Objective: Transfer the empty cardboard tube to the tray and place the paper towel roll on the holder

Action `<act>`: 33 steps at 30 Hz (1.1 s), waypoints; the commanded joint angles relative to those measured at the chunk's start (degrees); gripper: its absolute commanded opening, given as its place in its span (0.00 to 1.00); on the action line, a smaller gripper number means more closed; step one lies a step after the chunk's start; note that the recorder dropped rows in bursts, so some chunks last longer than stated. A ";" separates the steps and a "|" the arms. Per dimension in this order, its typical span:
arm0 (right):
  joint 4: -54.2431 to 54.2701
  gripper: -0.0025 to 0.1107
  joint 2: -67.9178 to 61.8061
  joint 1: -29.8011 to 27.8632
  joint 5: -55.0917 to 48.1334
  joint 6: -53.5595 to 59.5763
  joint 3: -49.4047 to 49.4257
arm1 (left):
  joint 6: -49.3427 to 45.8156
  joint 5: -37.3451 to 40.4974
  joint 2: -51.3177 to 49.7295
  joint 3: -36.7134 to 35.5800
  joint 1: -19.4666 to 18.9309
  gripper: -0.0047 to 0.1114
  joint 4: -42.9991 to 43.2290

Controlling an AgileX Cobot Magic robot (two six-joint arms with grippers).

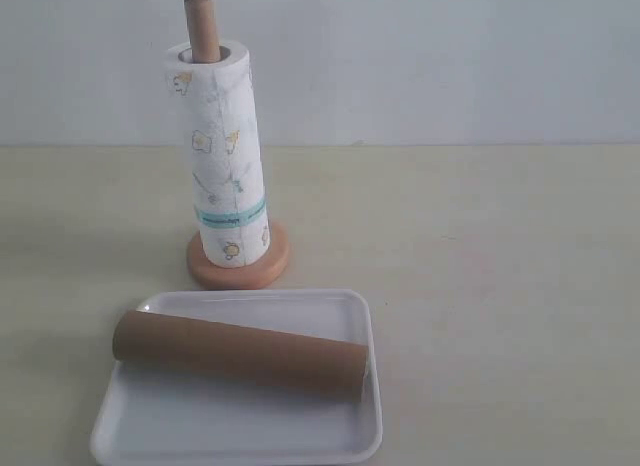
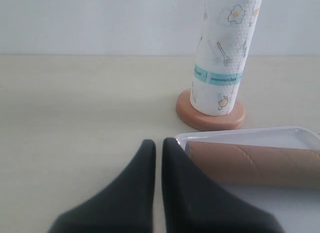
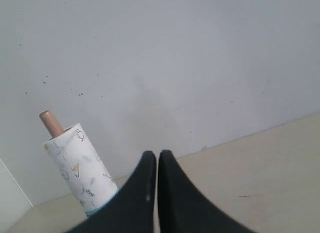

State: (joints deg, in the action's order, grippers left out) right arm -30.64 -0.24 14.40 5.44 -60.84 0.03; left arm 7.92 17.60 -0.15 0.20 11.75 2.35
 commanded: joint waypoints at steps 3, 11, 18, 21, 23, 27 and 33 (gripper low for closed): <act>4.82 0.03 0.24 -0.01 -0.88 7.17 -0.03 | -0.09 -0.04 0.15 -0.20 0.19 0.08 -0.45; 39.66 0.03 0.24 -0.01 -15.22 52.46 -0.03 | -0.09 -0.04 0.15 -0.20 0.19 0.08 -0.45; 39.07 0.03 0.24 -0.01 -24.82 60.06 -0.03 | -0.09 -0.04 0.15 -0.20 0.19 0.08 -0.45; 38.39 0.03 0.24 -0.01 -24.44 60.18 -0.03 | -0.09 -0.04 0.15 -0.20 0.19 0.08 -0.45; 37.30 0.03 0.24 -0.01 -24.44 60.18 -0.03 | -0.09 -0.04 0.15 -0.20 0.19 0.08 -0.45; 37.12 0.03 0.24 -2.17 -24.95 60.41 -0.03 | -0.09 -0.04 0.15 -0.20 0.19 0.08 -0.45; 37.27 0.03 0.24 -8.36 -24.95 60.41 -0.03 | -0.09 -0.04 0.15 -0.20 0.19 0.08 -0.45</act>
State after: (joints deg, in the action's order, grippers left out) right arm 7.06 -0.24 8.14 -19.37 -0.65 0.03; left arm 7.92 17.60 -0.15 0.20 11.75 2.35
